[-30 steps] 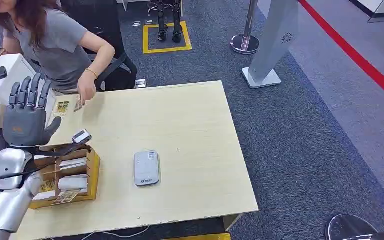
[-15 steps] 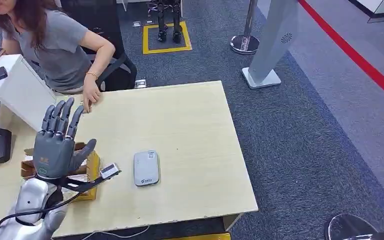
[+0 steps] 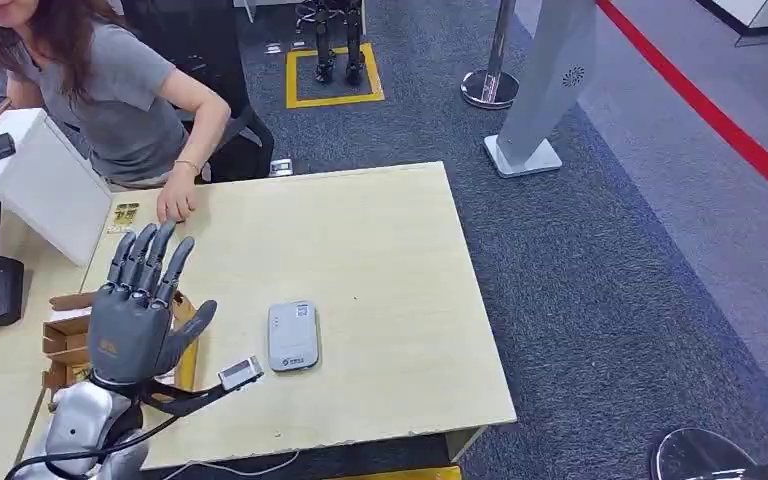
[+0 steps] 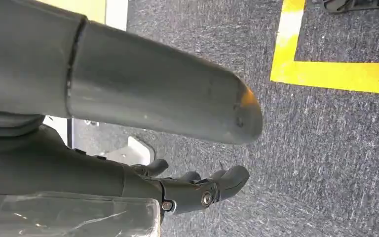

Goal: Pass the card to the sensor for recognition and then transmit it.

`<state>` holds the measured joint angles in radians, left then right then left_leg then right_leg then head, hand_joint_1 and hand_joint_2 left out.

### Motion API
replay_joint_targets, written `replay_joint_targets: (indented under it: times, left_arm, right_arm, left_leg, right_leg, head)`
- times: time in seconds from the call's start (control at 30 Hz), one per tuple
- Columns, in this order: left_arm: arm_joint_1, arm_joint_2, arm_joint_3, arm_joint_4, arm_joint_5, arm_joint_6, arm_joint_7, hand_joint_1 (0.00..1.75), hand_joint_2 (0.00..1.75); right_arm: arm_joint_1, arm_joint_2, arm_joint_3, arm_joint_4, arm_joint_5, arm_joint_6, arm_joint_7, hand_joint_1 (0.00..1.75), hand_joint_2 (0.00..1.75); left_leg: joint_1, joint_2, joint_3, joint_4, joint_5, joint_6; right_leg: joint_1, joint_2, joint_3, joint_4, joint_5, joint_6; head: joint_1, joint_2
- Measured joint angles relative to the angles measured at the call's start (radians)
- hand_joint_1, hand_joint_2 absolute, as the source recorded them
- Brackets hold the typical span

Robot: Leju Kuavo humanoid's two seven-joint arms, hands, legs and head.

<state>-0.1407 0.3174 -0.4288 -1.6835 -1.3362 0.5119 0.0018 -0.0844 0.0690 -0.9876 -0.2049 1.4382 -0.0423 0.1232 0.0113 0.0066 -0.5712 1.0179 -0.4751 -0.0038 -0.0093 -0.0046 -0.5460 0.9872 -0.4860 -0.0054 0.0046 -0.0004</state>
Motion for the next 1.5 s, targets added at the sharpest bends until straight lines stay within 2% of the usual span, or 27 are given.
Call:
replay_joint_targets:
  times: [0.27,0.47,0.77,0.97,1.1,1.5]
  left_arm:
    - [0.171,0.006,-0.001,-0.046,-0.071,-0.005,0.065,0.00,1.75]
    - [0.245,0.014,-0.001,-0.047,-0.126,-0.035,0.090,0.00,1.75]
    - [0.294,0.044,-0.001,-0.044,-0.173,-0.044,0.120,0.00,1.75]
    - [0.319,0.083,-0.019,-0.044,-0.207,-0.111,0.199,0.00,1.75]
    - [0.329,0.106,-0.031,-0.044,-0.200,-0.156,0.227,0.00,1.75]
    - [0.336,0.116,-0.044,-0.042,-0.164,-0.232,0.287,0.00,1.75]
  right_arm:
    - [0.011,0.002,-0.021,0.000,-0.024,-0.003,0.021,0.00,1.75]
    - [0.012,0.004,-0.029,0.000,-0.026,-0.006,0.016,0.00,1.75]
    - [0.012,0.005,-0.035,0.000,-0.032,-0.010,0.013,0.00,1.75]
    - [0.012,0.006,-0.050,0.000,-0.038,-0.011,0.014,0.00,1.75]
    - [0.012,0.006,-0.054,0.000,-0.042,-0.017,0.016,0.00,1.75]
    - [0.013,0.006,-0.072,0.000,-0.049,-0.022,0.014,0.00,1.75]
  left_leg:
    - [0.000,0.000,-0.001,0.000,-0.002,0.000]
    - [0.000,0.000,-0.001,0.000,-0.002,0.000]
    - [0.000,0.000,0.000,0.000,-0.002,0.000]
    - [0.000,0.000,0.000,0.000,-0.002,0.000]
    - [0.000,0.000,0.000,0.000,-0.002,0.000]
    - [0.000,0.000,0.000,0.000,-0.002,0.000]
  right_leg:
    - [0.000,0.000,-0.001,0.000,-0.001,0.001]
    - [0.000,0.000,0.000,0.000,-0.001,0.001]
    - [0.000,0.000,0.000,0.000,-0.001,0.001]
    - [0.000,0.000,0.000,0.000,-0.001,0.001]
    - [0.000,0.000,0.000,0.000,-0.001,0.001]
    - [0.000,0.000,0.000,0.000,-0.001,0.001]
  head:
    - [0.000,0.000]
    - [0.000,0.000]
    - [0.000,0.000]
    - [0.000,0.000]
    - [0.000,0.000]
    - [0.000,0.000]
